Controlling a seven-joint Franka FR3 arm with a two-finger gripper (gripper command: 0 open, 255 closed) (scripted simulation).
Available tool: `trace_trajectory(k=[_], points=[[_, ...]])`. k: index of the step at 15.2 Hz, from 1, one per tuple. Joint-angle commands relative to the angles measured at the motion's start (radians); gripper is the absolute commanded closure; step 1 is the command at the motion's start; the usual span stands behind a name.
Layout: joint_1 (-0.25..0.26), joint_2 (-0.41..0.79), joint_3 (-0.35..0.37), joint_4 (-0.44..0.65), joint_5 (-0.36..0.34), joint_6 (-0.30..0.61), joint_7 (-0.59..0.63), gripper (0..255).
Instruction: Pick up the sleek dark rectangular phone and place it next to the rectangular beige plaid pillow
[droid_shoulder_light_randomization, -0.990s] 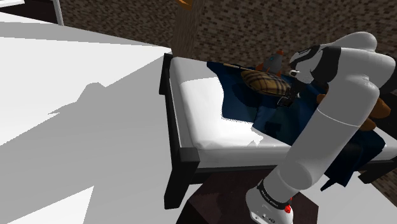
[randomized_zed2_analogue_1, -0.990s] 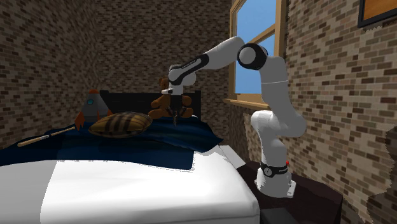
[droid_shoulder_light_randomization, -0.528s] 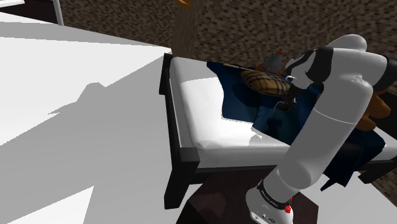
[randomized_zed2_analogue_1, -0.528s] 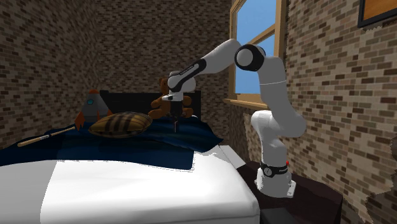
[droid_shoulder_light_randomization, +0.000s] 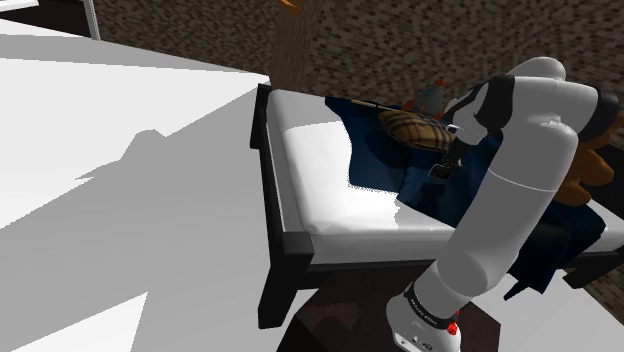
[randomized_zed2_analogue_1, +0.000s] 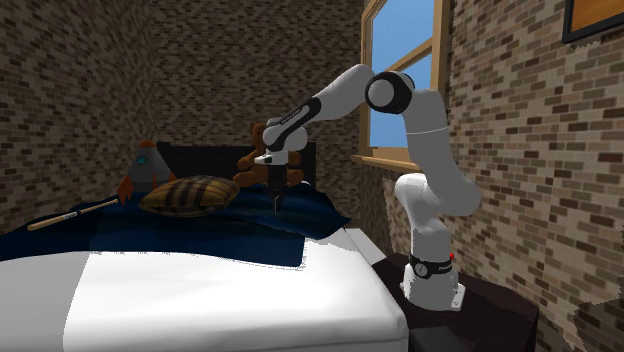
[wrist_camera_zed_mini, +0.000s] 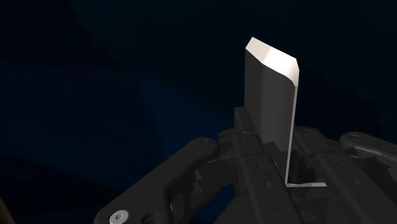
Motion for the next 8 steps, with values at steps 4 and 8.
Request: trace_trajectory(k=[4, 8], points=[[0.0, 0.0, 0.0, 0.0, 0.0, 0.001, 0.0, 0], [0.0, 0.0, 0.0, 0.0, 0.0, 0.001, 0.0, 0]])
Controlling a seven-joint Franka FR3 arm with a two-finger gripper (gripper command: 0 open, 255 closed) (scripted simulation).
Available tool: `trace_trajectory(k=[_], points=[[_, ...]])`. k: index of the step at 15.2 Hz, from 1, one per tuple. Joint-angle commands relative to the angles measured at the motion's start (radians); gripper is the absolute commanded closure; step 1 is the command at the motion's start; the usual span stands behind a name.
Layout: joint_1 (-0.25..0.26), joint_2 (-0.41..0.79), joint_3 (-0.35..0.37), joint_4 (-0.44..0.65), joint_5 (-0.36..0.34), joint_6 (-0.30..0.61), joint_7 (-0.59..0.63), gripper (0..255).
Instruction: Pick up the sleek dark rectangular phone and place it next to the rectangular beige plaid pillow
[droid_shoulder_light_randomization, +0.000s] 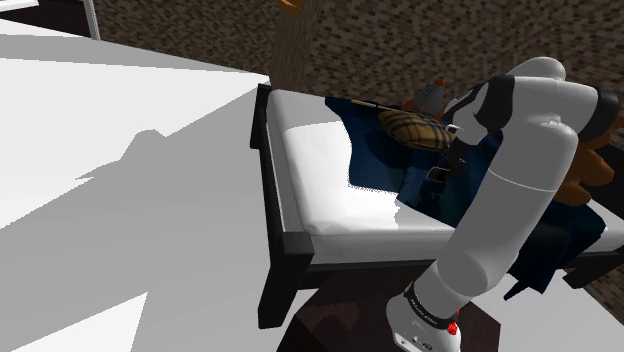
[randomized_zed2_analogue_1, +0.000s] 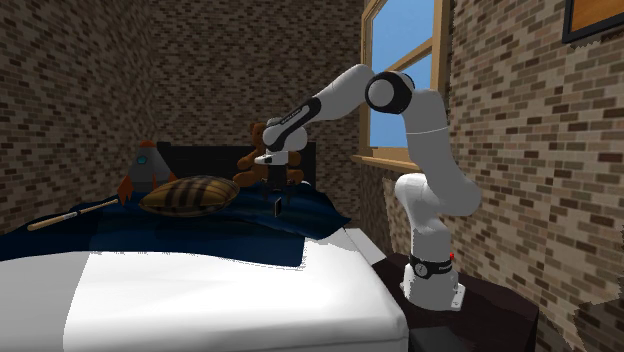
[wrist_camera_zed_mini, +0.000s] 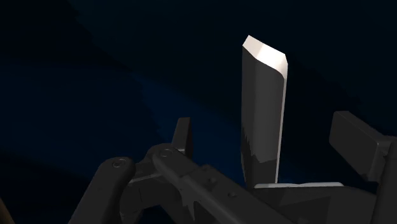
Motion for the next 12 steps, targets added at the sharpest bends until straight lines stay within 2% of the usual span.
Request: trace_trajectory(k=[1, 5, 12], points=[[0.0, 0.0, 0.0, 0.0, 0.0, 0.0, 0.0, 0], [0.044, -0.077, -0.041, 0.072, -0.086, -0.106, 0.058, 0], [0.044, -0.077, -0.04, 0.072, -0.086, -0.106, 0.058, 0]])
